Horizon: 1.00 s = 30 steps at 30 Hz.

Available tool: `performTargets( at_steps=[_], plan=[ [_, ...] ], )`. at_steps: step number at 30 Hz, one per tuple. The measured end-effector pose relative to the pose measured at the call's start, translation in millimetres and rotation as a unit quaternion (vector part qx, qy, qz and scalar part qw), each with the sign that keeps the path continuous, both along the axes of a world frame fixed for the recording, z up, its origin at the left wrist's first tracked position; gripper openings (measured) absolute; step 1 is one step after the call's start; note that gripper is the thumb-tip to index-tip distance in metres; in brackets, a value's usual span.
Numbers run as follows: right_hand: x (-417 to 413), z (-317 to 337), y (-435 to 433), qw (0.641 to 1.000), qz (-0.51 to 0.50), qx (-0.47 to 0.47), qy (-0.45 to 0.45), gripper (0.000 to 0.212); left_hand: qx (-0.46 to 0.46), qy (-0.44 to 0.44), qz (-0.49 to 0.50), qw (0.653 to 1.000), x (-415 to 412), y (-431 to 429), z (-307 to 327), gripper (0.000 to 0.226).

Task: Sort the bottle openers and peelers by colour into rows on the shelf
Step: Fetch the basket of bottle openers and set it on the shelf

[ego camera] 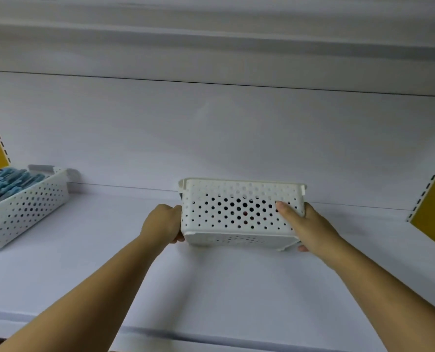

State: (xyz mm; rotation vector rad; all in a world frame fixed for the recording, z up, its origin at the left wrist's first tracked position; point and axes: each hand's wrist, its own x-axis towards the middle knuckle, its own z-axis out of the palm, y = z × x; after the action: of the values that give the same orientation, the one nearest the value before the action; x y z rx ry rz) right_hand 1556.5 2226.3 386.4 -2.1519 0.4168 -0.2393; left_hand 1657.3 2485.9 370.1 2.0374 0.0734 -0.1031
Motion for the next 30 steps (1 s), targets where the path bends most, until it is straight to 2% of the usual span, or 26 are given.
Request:
performTargets(
  at_steps=[10,13,15,17,19,20,23,24,28,30],
  plan=[
    [36,12,-5,0.999,0.020,0.005,0.043,0.055,-0.136,-0.102,0.086,0.982,8,-18,-47,0.030],
    [45,17,-5,0.998,0.012,0.003,0.054,0.057,-0.129,-0.105,0.058,0.984,7,-19,-59,0.029],
    [53,13,-8,0.999,-0.015,-0.011,0.039,0.066,-0.118,-0.103,0.041,0.987,11,-17,-62,0.034],
    [55,2,-8,0.999,-0.041,-0.023,0.010,0.079,-0.104,-0.096,0.020,0.990,14,-16,-63,0.027],
    [52,-24,-3,0.997,-0.062,0.022,-0.030,0.087,-0.056,-0.097,0.003,0.994,15,-17,-66,0.025],
    [49,-42,1,0.996,-0.066,0.041,-0.052,0.081,-0.026,-0.105,-0.001,0.994,16,-18,-68,0.028],
    [40,-76,11,0.995,-0.065,0.025,-0.076,0.027,0.030,-0.123,-0.009,0.992,19,-21,-70,0.039],
    [41,-78,11,0.994,-0.065,0.032,-0.081,0.018,0.040,-0.124,-0.014,0.991,20,-22,-70,0.042],
    [49,-83,5,0.993,-0.066,0.043,-0.087,0.022,0.114,-0.138,-0.042,0.983,20,-25,-71,0.027],
    [51,-88,0,0.988,-0.073,0.076,-0.113,0.015,0.122,-0.151,-0.064,0.979,19,-24,-72,0.029]
  ],
)
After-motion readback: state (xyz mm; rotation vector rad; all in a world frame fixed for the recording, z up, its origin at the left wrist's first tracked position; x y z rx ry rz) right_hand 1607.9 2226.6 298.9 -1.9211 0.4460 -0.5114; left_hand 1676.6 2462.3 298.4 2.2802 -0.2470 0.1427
